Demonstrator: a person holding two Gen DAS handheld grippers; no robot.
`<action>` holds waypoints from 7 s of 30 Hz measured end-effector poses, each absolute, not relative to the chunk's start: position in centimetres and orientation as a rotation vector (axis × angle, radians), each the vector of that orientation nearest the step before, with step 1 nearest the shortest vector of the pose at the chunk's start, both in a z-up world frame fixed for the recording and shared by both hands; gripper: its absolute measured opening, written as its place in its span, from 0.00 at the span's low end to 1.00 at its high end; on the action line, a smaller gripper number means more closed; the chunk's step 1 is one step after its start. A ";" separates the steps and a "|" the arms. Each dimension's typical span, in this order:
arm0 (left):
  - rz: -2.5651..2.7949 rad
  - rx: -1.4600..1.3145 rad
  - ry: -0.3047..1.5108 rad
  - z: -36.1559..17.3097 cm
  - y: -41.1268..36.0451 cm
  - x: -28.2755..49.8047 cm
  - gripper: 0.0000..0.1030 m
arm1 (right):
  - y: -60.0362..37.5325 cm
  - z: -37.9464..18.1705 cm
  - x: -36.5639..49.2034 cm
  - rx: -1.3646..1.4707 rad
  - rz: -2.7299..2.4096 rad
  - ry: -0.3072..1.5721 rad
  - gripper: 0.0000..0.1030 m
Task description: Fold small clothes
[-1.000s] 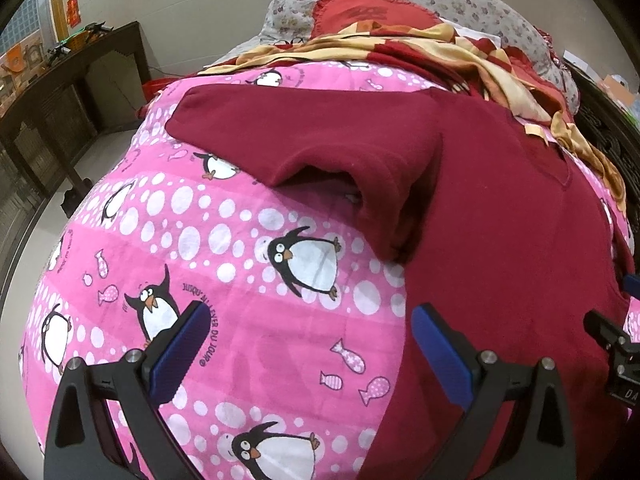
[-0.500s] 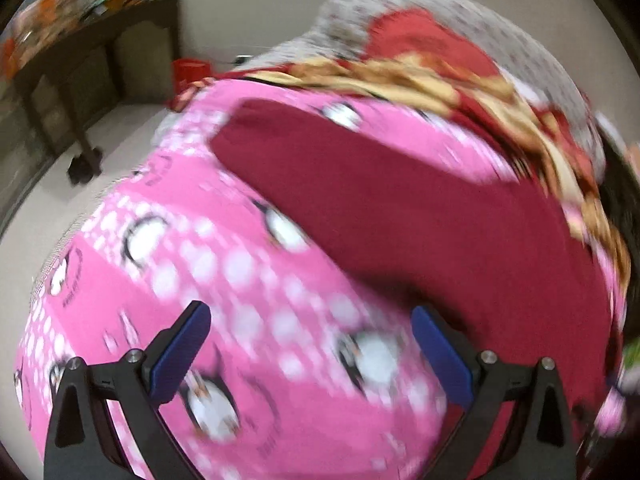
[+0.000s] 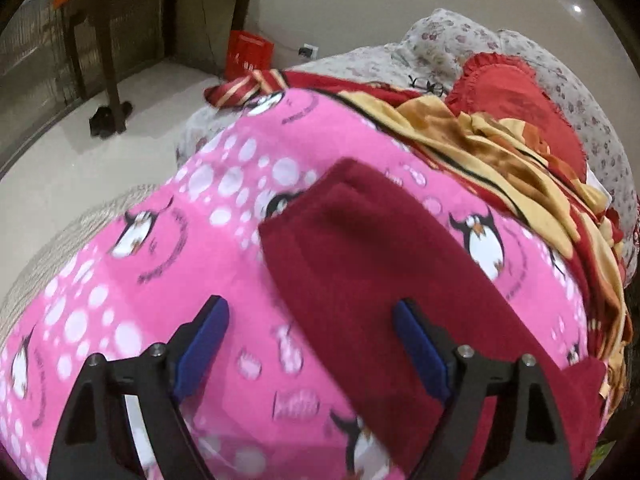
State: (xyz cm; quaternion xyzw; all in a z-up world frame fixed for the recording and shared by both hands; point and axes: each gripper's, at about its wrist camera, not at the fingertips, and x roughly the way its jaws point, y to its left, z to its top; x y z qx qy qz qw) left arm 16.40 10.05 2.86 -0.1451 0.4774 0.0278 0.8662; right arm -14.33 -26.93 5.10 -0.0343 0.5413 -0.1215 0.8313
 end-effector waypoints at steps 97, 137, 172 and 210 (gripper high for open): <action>-0.278 0.136 0.956 2.6 -8.5 0.7 0.91 | -40.8 7.1 -14.5 0.214 -0.402 0.928 0.42; -0.404 0.143 0.925 5.5 -13.6 -4.3 0.91 | -40.4 8.2 -20.6 0.294 -0.334 0.918 0.43; -0.439 0.149 0.986 3.4 -16.4 -2.3 0.91 | -59.8 6.1 -13.8 0.566 -0.578 0.854 0.19; -0.588 0.071 0.994 4.8 -20.4 -1.2 0.30 | -41.4 10.4 -22.1 0.396 -0.101 0.861 0.55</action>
